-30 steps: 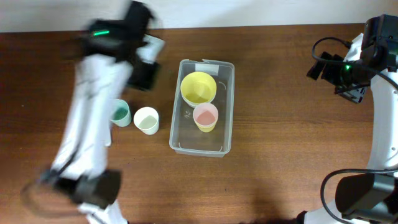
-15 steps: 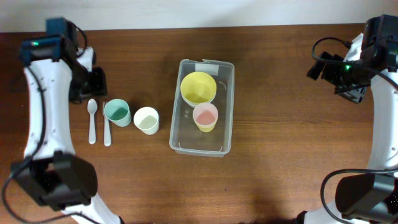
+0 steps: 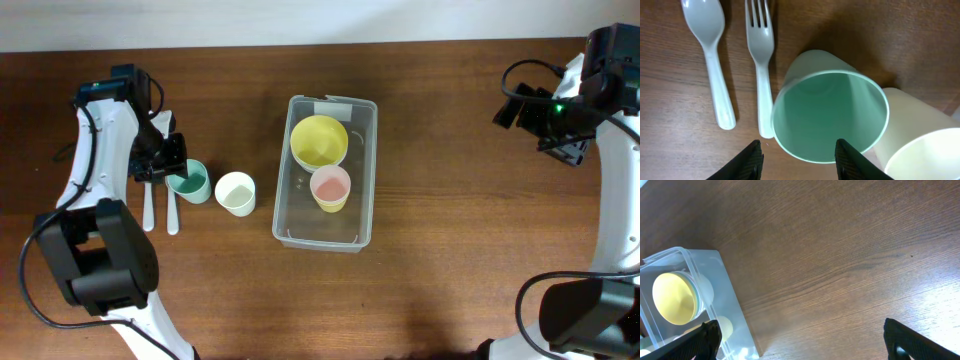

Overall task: Pack container
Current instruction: 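Move left gripper to the green cup and grasp its rim, then carry the green cup with left gripper into the container and release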

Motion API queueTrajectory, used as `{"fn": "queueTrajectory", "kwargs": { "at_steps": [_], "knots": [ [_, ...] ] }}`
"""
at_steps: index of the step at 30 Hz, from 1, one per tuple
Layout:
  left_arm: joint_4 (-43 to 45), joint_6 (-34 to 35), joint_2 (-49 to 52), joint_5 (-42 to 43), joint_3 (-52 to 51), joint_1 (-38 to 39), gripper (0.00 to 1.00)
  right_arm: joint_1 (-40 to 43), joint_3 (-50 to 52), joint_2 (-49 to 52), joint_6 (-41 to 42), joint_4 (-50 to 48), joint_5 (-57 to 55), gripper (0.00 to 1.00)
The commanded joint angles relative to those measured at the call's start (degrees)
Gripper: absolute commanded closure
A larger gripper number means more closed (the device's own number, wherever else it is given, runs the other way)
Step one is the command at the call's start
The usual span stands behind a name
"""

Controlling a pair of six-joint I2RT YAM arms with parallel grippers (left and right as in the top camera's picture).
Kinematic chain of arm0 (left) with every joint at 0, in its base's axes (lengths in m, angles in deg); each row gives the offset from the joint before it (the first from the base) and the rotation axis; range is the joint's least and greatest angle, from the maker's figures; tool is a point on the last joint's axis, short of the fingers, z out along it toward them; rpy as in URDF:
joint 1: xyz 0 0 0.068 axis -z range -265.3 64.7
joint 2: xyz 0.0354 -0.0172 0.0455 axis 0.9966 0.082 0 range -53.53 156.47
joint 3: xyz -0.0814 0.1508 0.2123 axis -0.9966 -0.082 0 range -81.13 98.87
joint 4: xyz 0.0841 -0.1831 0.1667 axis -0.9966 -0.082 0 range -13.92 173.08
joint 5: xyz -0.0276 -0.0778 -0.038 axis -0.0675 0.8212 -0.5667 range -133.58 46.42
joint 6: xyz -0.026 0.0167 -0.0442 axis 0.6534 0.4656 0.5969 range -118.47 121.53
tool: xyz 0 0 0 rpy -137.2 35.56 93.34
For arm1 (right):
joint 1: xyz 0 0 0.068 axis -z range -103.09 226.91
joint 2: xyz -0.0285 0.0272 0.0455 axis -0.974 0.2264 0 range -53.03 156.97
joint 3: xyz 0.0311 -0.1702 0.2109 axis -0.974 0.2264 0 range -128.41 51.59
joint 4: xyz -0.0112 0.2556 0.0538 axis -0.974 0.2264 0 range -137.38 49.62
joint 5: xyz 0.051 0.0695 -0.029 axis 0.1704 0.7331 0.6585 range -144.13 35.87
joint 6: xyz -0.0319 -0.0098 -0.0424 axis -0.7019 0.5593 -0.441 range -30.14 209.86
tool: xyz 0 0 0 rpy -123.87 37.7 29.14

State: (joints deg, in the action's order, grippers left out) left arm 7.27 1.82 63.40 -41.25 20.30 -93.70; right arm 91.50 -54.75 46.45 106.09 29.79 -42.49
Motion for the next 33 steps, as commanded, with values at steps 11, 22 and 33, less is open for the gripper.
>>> {"fn": "queueTrajectory", "kwargs": {
  "at_steps": [11,22,33],
  "knots": [
    [6.73,1.88,0.39,-3.19,-6.91,-0.39,0.53,0.07,-0.44,-0.39,-0.33,0.00,-0.11,0.01],
    [9.79,1.86,0.39,-3.17,-6.88,-0.39,0.99,0.07,-0.44,-0.39,-0.33,0.00,-0.11,0.01],
    [5.38,1.86,-1.51,-2.60,0.11,-0.39,0.99,0.07,-0.44,-0.39,-0.33,-0.02,-0.11,0.01]
  ]
}}
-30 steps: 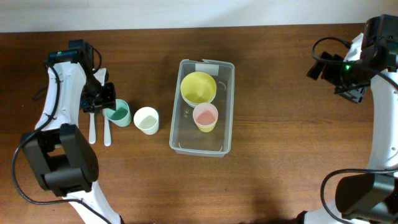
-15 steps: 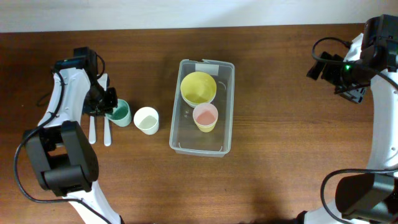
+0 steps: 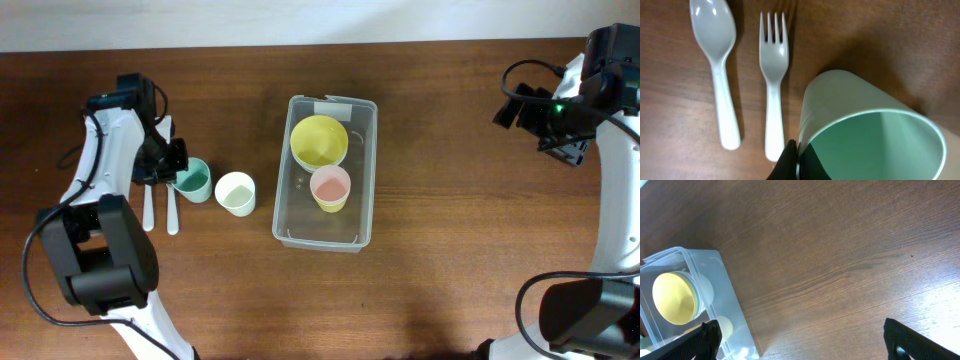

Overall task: Pack container
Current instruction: 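Carry the green cup with left gripper into the container and release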

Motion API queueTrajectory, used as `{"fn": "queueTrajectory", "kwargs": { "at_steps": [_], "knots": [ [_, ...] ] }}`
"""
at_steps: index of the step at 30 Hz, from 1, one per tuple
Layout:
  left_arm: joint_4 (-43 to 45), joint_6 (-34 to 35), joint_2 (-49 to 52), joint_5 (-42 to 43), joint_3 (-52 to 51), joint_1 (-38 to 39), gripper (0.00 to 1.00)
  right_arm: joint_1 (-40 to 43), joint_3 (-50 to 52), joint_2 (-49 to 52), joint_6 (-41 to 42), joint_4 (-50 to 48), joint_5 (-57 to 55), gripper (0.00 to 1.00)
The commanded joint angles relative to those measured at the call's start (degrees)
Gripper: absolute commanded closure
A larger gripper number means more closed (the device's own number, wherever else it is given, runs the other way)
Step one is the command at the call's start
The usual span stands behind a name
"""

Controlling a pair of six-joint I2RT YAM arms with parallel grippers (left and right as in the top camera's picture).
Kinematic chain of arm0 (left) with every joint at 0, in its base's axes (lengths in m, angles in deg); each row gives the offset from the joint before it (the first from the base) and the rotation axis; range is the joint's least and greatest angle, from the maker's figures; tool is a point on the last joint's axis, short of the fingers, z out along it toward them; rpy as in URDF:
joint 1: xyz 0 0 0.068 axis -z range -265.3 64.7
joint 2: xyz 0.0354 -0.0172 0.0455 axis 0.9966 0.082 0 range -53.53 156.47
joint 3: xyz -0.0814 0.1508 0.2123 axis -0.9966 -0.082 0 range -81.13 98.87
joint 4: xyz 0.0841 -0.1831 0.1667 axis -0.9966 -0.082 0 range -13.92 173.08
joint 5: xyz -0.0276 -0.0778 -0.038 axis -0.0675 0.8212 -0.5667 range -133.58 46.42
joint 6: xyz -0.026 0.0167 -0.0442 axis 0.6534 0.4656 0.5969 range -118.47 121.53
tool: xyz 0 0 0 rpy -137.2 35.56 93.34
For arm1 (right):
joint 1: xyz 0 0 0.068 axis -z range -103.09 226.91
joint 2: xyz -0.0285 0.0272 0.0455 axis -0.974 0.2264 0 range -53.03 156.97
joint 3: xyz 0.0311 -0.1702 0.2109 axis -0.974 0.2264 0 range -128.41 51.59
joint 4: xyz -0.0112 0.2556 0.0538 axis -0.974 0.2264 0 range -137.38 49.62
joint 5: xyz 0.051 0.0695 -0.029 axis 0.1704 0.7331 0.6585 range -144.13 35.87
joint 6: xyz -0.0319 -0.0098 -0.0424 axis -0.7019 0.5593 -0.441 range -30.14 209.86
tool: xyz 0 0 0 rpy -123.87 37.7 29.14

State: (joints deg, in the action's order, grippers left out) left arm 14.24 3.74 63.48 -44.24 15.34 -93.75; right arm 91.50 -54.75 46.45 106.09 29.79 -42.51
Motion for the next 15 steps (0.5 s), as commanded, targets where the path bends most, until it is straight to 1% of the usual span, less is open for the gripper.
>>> {"fn": "queueTrajectory", "kwargs": {
  "at_steps": [1,6,8,11,15],
  "knots": [
    [-2.89,-0.09,-2.38,0.96,7.19,-0.35,0.99,0.07,-0.44,-0.39,-0.33,0.00,-0.09,0.01],
    [-7.34,-0.11,-6.16,1.97,15.37,0.09,0.99,0.07,-0.44,-0.39,-0.33,0.00,-0.09,0.01],
    [-9.33,-0.15,-7.67,3.96,17.59,0.68,0.99,0.07,-0.44,-0.39,-0.33,0.00,-0.09,0.01],
    [-11.02,-0.31,-10.10,6.51,18.56,2.54,0.99,0.07,-0.44,-0.39,-0.33,-0.02,-0.09,0.01],
    [-13.38,-0.50,-13.20,7.56,18.56,7.50,0.99,0.07,-0.44,-0.39,-0.33,0.00,-0.09,0.01]
  ]
}}
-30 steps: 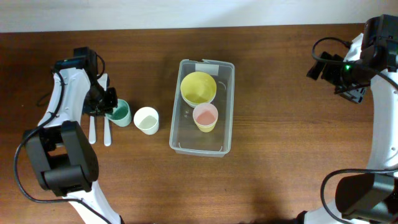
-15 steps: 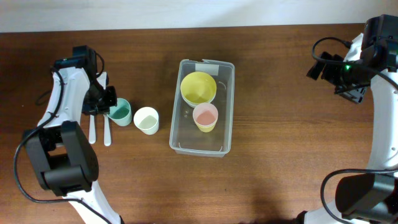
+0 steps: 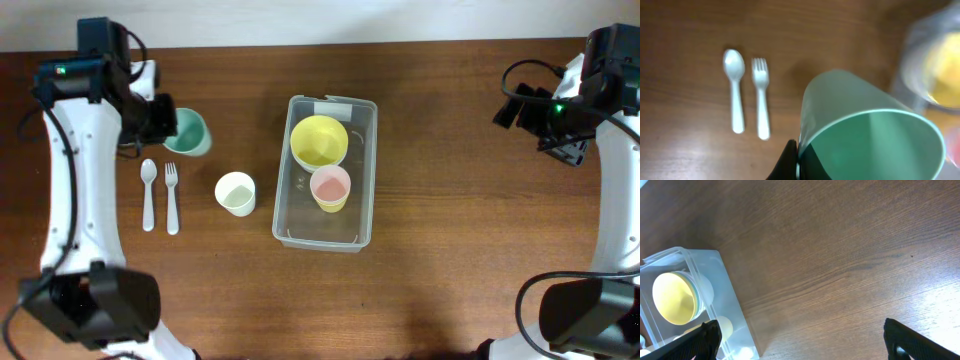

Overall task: Pack container
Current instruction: 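Carry the green cup with left gripper into the container and release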

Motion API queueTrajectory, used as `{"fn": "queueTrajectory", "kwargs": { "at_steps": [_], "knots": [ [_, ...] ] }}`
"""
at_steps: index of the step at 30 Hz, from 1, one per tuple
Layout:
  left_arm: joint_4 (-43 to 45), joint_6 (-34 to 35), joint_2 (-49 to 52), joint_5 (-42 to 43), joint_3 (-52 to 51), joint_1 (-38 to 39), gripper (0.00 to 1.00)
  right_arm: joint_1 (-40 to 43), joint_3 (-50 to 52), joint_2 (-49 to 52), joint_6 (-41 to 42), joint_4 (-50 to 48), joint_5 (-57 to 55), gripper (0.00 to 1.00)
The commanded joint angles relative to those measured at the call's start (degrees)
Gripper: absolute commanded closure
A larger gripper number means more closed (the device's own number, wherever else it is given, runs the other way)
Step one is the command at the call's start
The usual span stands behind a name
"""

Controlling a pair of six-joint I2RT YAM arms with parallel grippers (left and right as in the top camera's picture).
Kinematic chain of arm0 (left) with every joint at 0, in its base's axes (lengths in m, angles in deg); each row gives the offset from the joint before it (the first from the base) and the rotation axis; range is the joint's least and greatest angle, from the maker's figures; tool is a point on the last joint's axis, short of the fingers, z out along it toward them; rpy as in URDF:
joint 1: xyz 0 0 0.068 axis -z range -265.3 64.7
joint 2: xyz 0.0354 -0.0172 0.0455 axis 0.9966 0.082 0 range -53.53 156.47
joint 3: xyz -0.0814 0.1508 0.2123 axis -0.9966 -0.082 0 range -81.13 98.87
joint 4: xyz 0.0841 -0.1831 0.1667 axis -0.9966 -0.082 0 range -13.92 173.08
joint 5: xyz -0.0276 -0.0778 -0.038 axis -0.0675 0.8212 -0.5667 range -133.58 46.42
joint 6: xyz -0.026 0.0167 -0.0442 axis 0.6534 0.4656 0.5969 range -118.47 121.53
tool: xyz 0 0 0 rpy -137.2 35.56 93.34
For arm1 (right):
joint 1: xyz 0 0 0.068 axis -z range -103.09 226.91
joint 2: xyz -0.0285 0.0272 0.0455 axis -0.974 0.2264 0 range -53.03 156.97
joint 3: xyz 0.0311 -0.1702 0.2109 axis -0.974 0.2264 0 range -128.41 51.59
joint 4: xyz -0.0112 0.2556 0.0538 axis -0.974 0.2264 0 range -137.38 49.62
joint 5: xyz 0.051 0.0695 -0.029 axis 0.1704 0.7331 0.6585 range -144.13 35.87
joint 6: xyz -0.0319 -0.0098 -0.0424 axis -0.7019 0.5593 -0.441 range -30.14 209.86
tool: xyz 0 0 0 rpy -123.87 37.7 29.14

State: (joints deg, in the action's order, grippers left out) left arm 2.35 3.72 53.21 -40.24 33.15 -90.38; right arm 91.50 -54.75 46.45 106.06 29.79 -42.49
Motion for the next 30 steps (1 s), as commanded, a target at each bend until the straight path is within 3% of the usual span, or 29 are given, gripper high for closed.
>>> {"fn": "queueTrajectory", "kwargs": {
  "at_steps": [1,12,19,30],
  "knots": [
    [-2.08,-0.50,-3.37,4.02,0.74,5.73,0.99,0.07,-0.44,-0.39,-0.31,-0.02,-0.11,0.01],
    [-0.68,-2.12,-3.56,-0.55,-4.02,22.21,0.99,0.07,-0.44,-0.39,-0.31,-0.02,-0.11,0.01],
    [4.63,-1.75,-3.34,-0.07,-12.98,26.47,0.99,0.07,-0.44,-0.39,-0.31,0.00,-0.11,0.01],
    [15.12,-1.73,-2.21,0.13,-22.45,26.84,0.99,0.07,-0.44,-0.39,-0.31,-0.02,-0.11,0.01]
  ]
}}
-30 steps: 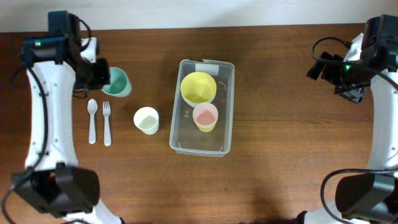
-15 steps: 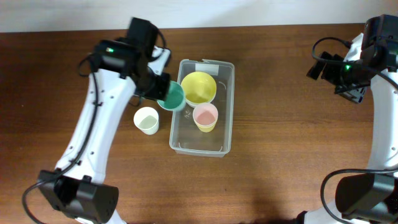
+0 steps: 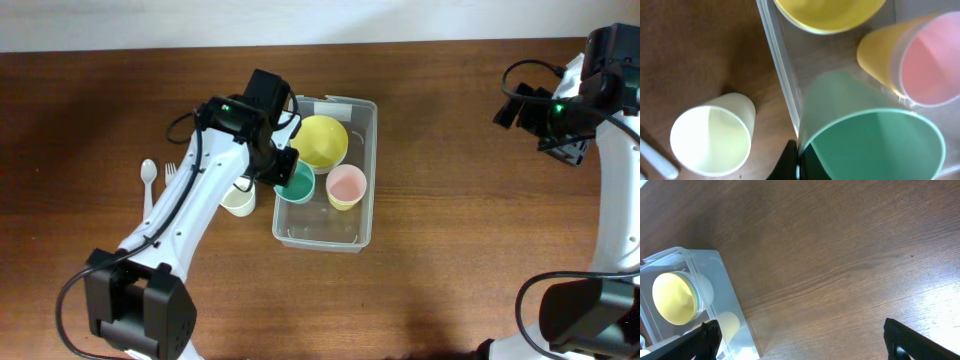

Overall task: Pack container
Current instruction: 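Carry the green cup with left gripper into the container and release, then move left gripper to the cream cup and grasp its rim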

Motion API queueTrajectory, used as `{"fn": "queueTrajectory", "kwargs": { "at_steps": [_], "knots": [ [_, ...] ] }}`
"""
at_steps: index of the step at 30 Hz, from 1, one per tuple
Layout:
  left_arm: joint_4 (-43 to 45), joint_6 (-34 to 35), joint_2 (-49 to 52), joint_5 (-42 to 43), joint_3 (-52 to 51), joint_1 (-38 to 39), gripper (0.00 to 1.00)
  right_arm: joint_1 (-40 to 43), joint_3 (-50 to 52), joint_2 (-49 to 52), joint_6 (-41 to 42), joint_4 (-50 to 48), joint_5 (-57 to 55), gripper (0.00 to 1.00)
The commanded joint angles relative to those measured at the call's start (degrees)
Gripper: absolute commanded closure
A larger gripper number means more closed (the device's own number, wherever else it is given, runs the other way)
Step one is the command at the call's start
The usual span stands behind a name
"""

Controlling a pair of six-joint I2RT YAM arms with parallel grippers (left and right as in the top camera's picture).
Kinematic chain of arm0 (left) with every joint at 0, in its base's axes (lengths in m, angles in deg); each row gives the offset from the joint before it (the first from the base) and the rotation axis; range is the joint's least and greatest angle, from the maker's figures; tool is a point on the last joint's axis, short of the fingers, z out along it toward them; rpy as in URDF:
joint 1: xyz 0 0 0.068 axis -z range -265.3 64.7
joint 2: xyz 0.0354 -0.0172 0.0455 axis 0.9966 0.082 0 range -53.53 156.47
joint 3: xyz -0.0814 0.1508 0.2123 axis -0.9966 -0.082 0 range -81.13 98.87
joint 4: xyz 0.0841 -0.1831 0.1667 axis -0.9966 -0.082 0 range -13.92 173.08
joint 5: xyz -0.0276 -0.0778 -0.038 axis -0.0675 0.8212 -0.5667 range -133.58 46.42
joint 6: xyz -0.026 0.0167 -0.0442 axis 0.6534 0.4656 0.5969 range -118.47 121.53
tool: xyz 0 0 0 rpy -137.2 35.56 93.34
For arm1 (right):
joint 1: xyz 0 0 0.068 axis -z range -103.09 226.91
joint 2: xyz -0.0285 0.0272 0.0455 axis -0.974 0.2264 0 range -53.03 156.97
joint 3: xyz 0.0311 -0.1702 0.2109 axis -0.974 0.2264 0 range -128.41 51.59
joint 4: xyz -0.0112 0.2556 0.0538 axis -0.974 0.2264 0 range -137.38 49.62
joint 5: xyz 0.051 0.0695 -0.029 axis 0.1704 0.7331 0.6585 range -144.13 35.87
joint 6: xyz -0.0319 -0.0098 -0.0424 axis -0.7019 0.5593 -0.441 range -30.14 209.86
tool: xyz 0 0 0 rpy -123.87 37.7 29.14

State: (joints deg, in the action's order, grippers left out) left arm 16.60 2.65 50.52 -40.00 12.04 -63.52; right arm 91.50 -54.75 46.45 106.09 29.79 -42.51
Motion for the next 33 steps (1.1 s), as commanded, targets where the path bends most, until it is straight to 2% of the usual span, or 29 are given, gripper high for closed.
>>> {"fn": "queueTrajectory", "kwargs": {
  "at_steps": [1,18,19,22,23,27,31,33],
  "knots": [
    [1.09,-0.66,0.90,-0.13,-1.57,-0.02,0.99,0.07,-0.44,-0.39,-0.33,-0.02,-0.09,0.01],
    [6.54,-0.70,8.66,3.43,-1.44,-0.02,0.98,0.07,-0.44,-0.39,-0.33,0.00,-0.09,0.01],
    [6.43,-0.70,8.66,3.58,-1.03,-0.02,0.95,0.07,-0.44,-0.39,-0.33,0.00,-0.09,0.01],
    [4.66,-0.70,8.52,4.44,1.38,-0.02,0.75,0.07,-0.44,-0.39,-0.33,-0.02,-0.09,0.01],
    [3.23,-0.72,8.52,4.39,3.08,-0.02,0.72,0.07,-0.44,-0.39,-0.33,-0.02,-0.09,0.01],
    [-5.70,-1.38,8.39,4.13,13.68,-0.15,0.64,0.07,-0.44,-0.39,-0.33,-0.02,-0.09,0.01],
    [-15.04,-5.40,8.37,3.43,25.20,-0.52,0.61,0.07,-0.44,-0.39,-0.33,0.00,-0.09,0.01],
    [-19.28,-4.96,8.35,0.33,29.90,-1.22,0.52,0.07,-0.44,-0.39,-0.33,-0.02,-0.09,0.01]
  ]
}}
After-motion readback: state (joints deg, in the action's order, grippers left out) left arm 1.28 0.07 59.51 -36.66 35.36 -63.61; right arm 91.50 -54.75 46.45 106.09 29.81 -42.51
